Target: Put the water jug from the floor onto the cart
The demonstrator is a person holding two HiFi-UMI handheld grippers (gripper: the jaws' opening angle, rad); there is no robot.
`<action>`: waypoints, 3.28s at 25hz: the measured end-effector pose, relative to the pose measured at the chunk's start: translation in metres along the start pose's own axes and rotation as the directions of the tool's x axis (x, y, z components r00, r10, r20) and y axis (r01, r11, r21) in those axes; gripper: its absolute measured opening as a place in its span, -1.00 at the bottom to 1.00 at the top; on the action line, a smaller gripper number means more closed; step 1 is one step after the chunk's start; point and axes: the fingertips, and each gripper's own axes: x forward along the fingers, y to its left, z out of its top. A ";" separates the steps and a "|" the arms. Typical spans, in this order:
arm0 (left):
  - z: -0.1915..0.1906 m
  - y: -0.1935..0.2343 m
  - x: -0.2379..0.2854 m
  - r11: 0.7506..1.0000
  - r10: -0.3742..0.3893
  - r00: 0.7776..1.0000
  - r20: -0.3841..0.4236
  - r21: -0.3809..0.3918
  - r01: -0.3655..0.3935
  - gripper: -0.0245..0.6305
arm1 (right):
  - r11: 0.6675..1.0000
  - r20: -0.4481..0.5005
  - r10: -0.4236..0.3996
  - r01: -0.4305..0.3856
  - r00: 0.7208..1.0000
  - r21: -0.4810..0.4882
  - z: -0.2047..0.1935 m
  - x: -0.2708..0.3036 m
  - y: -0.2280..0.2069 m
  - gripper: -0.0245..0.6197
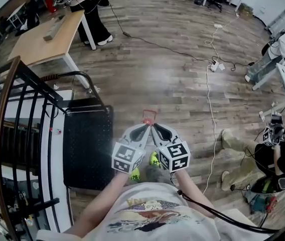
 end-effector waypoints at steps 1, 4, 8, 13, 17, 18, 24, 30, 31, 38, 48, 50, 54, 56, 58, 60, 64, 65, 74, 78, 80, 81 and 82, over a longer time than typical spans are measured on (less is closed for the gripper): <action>0.003 0.001 0.007 1.000 0.012 1.000 0.006 0.002 -0.012 -0.89 | 1.000 0.003 0.009 -0.009 1.000 -0.004 0.003 0.003 -0.007 -0.82; 0.012 0.006 0.029 0.999 0.037 0.999 0.034 0.008 -0.037 -0.89 | 0.999 0.018 0.031 -0.031 0.999 -0.015 0.011 0.010 -0.028 -0.82; 0.014 0.012 0.055 0.998 0.064 0.997 0.046 0.002 -0.064 -0.89 | 0.998 0.018 0.055 -0.054 0.998 -0.025 0.012 0.022 -0.052 -0.82; 0.003 0.024 0.090 0.995 0.099 0.995 0.021 0.016 -0.099 -0.89 | 0.995 0.013 0.099 -0.099 0.995 -0.028 0.004 0.040 -0.080 -0.82; -0.003 0.032 0.110 0.991 0.133 0.991 0.013 0.014 -0.133 -0.89 | 0.992 0.003 0.120 -0.120 0.993 -0.035 -0.002 0.051 -0.096 -0.82; -0.005 0.034 0.115 0.990 0.141 0.990 0.010 0.010 -0.141 -0.89 | 0.992 -0.002 0.124 -0.124 0.992 -0.040 -0.004 0.055 -0.100 -0.82; -0.022 0.054 0.139 0.987 0.162 0.986 -0.034 0.007 -0.162 -0.85 | 0.994 -0.035 0.108 -0.108 0.994 -0.021 -0.018 0.081 -0.125 -0.68; -0.054 0.082 0.167 0.992 0.127 0.989 -0.080 0.007 -0.126 -0.66 | 0.999 -0.078 0.036 -0.036 0.996 0.003 -0.050 0.117 -0.150 -0.65; -0.059 0.088 0.172 0.993 0.120 0.989 -0.089 0.008 -0.120 -0.64 | 1.000 -0.086 0.025 -0.025 0.996 0.005 -0.054 0.124 -0.153 -0.65; -0.111 0.119 0.196 0.996 0.085 0.983 -0.160 -0.002 -0.086 -0.54 | 0.999 -0.153 -0.013 0.018 0.988 0.031 -0.099 0.164 -0.169 -0.58; -0.192 0.152 0.243 0.994 0.081 0.974 -0.214 -0.053 -0.094 -0.45 | 0.995 -0.184 -0.071 0.082 0.980 0.049 -0.163 0.218 -0.212 -0.52; -0.202 0.159 0.250 0.995 0.081 0.973 -0.216 -0.042 -0.092 -0.43 | 0.996 -0.188 -0.072 0.081 0.979 0.036 -0.171 0.229 -0.217 -0.51; -0.227 0.167 0.256 0.996 0.080 0.972 -0.221 -0.016 -0.086 -0.42 | 0.997 -0.200 -0.071 0.076 0.977 0.017 -0.197 0.243 -0.218 -0.51; -0.246 0.172 0.259 0.996 0.082 0.969 -0.232 -0.017 -0.088 -0.42 | 0.997 -0.210 -0.071 0.076 0.975 0.015 -0.214 0.252 -0.219 -0.51; -0.266 0.178 0.264 0.996 0.086 0.964 -0.251 -0.001 -0.089 -0.42 | 0.997 -0.222 -0.074 0.078 0.972 0.010 -0.232 0.262 -0.221 -0.51; -0.285 0.186 0.271 0.996 0.090 0.959 -0.270 0.010 -0.090 -0.42 | 0.997 -0.239 -0.077 0.081 0.968 0.006 -0.250 0.273 -0.224 -0.51; -0.312 0.201 0.281 0.992 0.115 0.956 -0.270 -0.012 -0.123 -0.42 | 0.997 -0.258 -0.074 0.081 0.963 0.018 -0.276 0.290 -0.225 -0.49; -0.317 0.204 0.283 0.992 0.120 0.955 -0.271 -0.011 -0.128 -0.42 | 0.996 -0.259 -0.076 0.084 0.963 0.020 -0.281 0.293 -0.225 -0.49; -0.368 0.216 0.306 0.994 0.100 0.947 -0.305 -0.007 -0.108 -0.42 | 0.992 -0.281 -0.121 0.129 0.952 0.010 -0.329 0.312 -0.238 -0.49; -0.387 0.219 0.316 0.993 0.107 0.939 -0.328 -0.011 -0.117 -0.42 | 0.986 -0.308 -0.158 0.168 0.938 0.008 -0.347 0.322 -0.248 -0.49; -0.394 0.222 0.319 0.993 0.115 0.934 -0.337 0.001 -0.122 -0.42 | 0.984 -0.318 -0.165 0.179 0.934 0.013 -0.354 0.326 -0.252 -0.49; -0.397 0.223 0.320 0.992 0.121 0.933 -0.339 0.008 -0.125 -0.42 | 0.983 -0.323 -0.166 0.181 0.932 0.017 -0.358 0.328 -0.254 -0.48; -0.400 0.225 0.320 0.992 0.126 0.931 -0.342 0.013 -0.129 -0.41 | 0.983 -0.327 -0.167 0.184 0.930 0.021 -0.362 0.328 -0.255 -0.46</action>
